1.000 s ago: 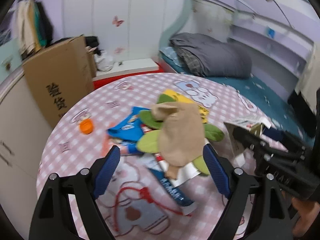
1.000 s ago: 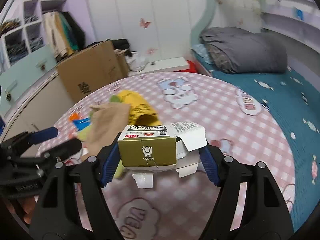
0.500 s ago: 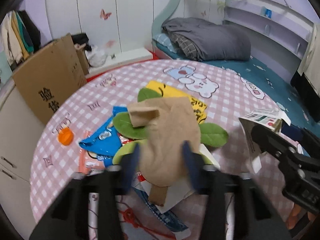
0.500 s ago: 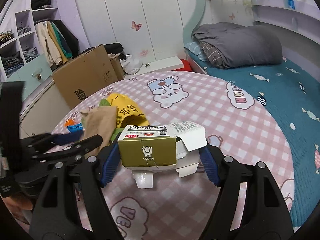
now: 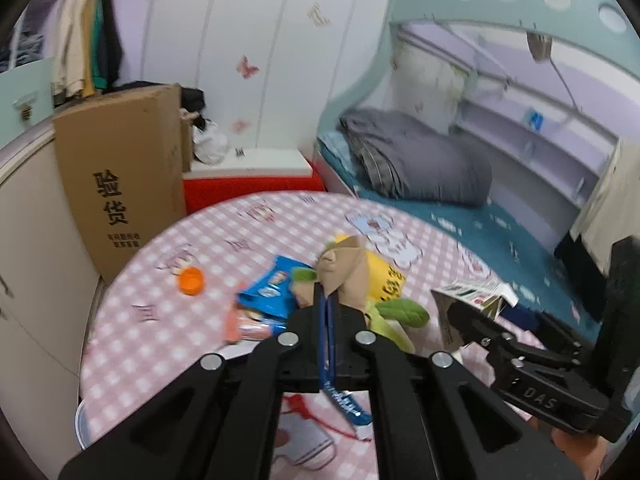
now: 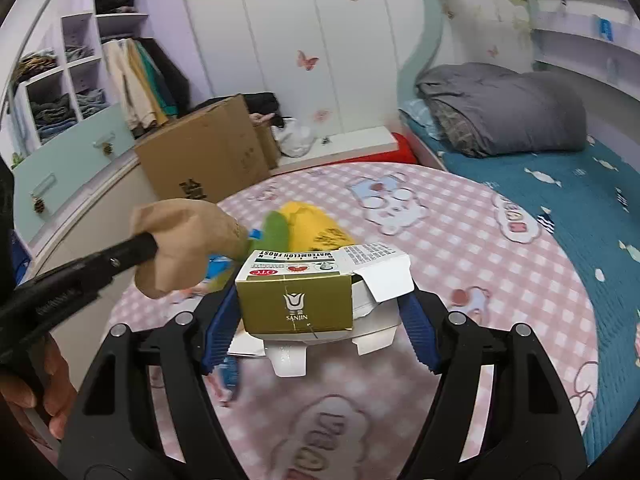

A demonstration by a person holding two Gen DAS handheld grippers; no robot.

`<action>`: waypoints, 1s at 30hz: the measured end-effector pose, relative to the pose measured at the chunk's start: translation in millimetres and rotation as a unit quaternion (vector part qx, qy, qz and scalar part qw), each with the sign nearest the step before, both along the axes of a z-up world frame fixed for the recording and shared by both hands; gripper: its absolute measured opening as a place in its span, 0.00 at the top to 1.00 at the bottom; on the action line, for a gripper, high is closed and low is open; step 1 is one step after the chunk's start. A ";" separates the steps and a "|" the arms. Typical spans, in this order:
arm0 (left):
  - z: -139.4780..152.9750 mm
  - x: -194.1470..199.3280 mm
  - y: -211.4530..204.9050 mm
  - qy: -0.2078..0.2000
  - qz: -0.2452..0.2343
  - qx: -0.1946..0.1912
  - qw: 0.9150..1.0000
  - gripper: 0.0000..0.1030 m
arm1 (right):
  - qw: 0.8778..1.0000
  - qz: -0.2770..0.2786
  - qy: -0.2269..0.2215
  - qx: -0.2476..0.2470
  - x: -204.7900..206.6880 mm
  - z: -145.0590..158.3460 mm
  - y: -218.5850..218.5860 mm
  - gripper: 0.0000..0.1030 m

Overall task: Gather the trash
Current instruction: 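Grasp the olive-green box with the right tool while the left tool grasps a beige cloth, then carry the box and cloth to the wastebasket and open both tools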

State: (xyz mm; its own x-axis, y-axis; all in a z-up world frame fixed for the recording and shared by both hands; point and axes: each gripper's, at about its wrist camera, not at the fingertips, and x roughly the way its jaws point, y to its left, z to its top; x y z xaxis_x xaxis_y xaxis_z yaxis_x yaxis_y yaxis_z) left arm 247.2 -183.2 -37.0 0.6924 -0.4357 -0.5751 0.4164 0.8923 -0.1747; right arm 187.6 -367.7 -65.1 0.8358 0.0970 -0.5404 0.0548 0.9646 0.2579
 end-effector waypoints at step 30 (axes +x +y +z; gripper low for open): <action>-36.2 -57.5 321.1 -0.003 0.224 0.000 0.975 0.99 | 0.958 0.280 0.056 -0.017 35.7 -17.7 344.3 0.31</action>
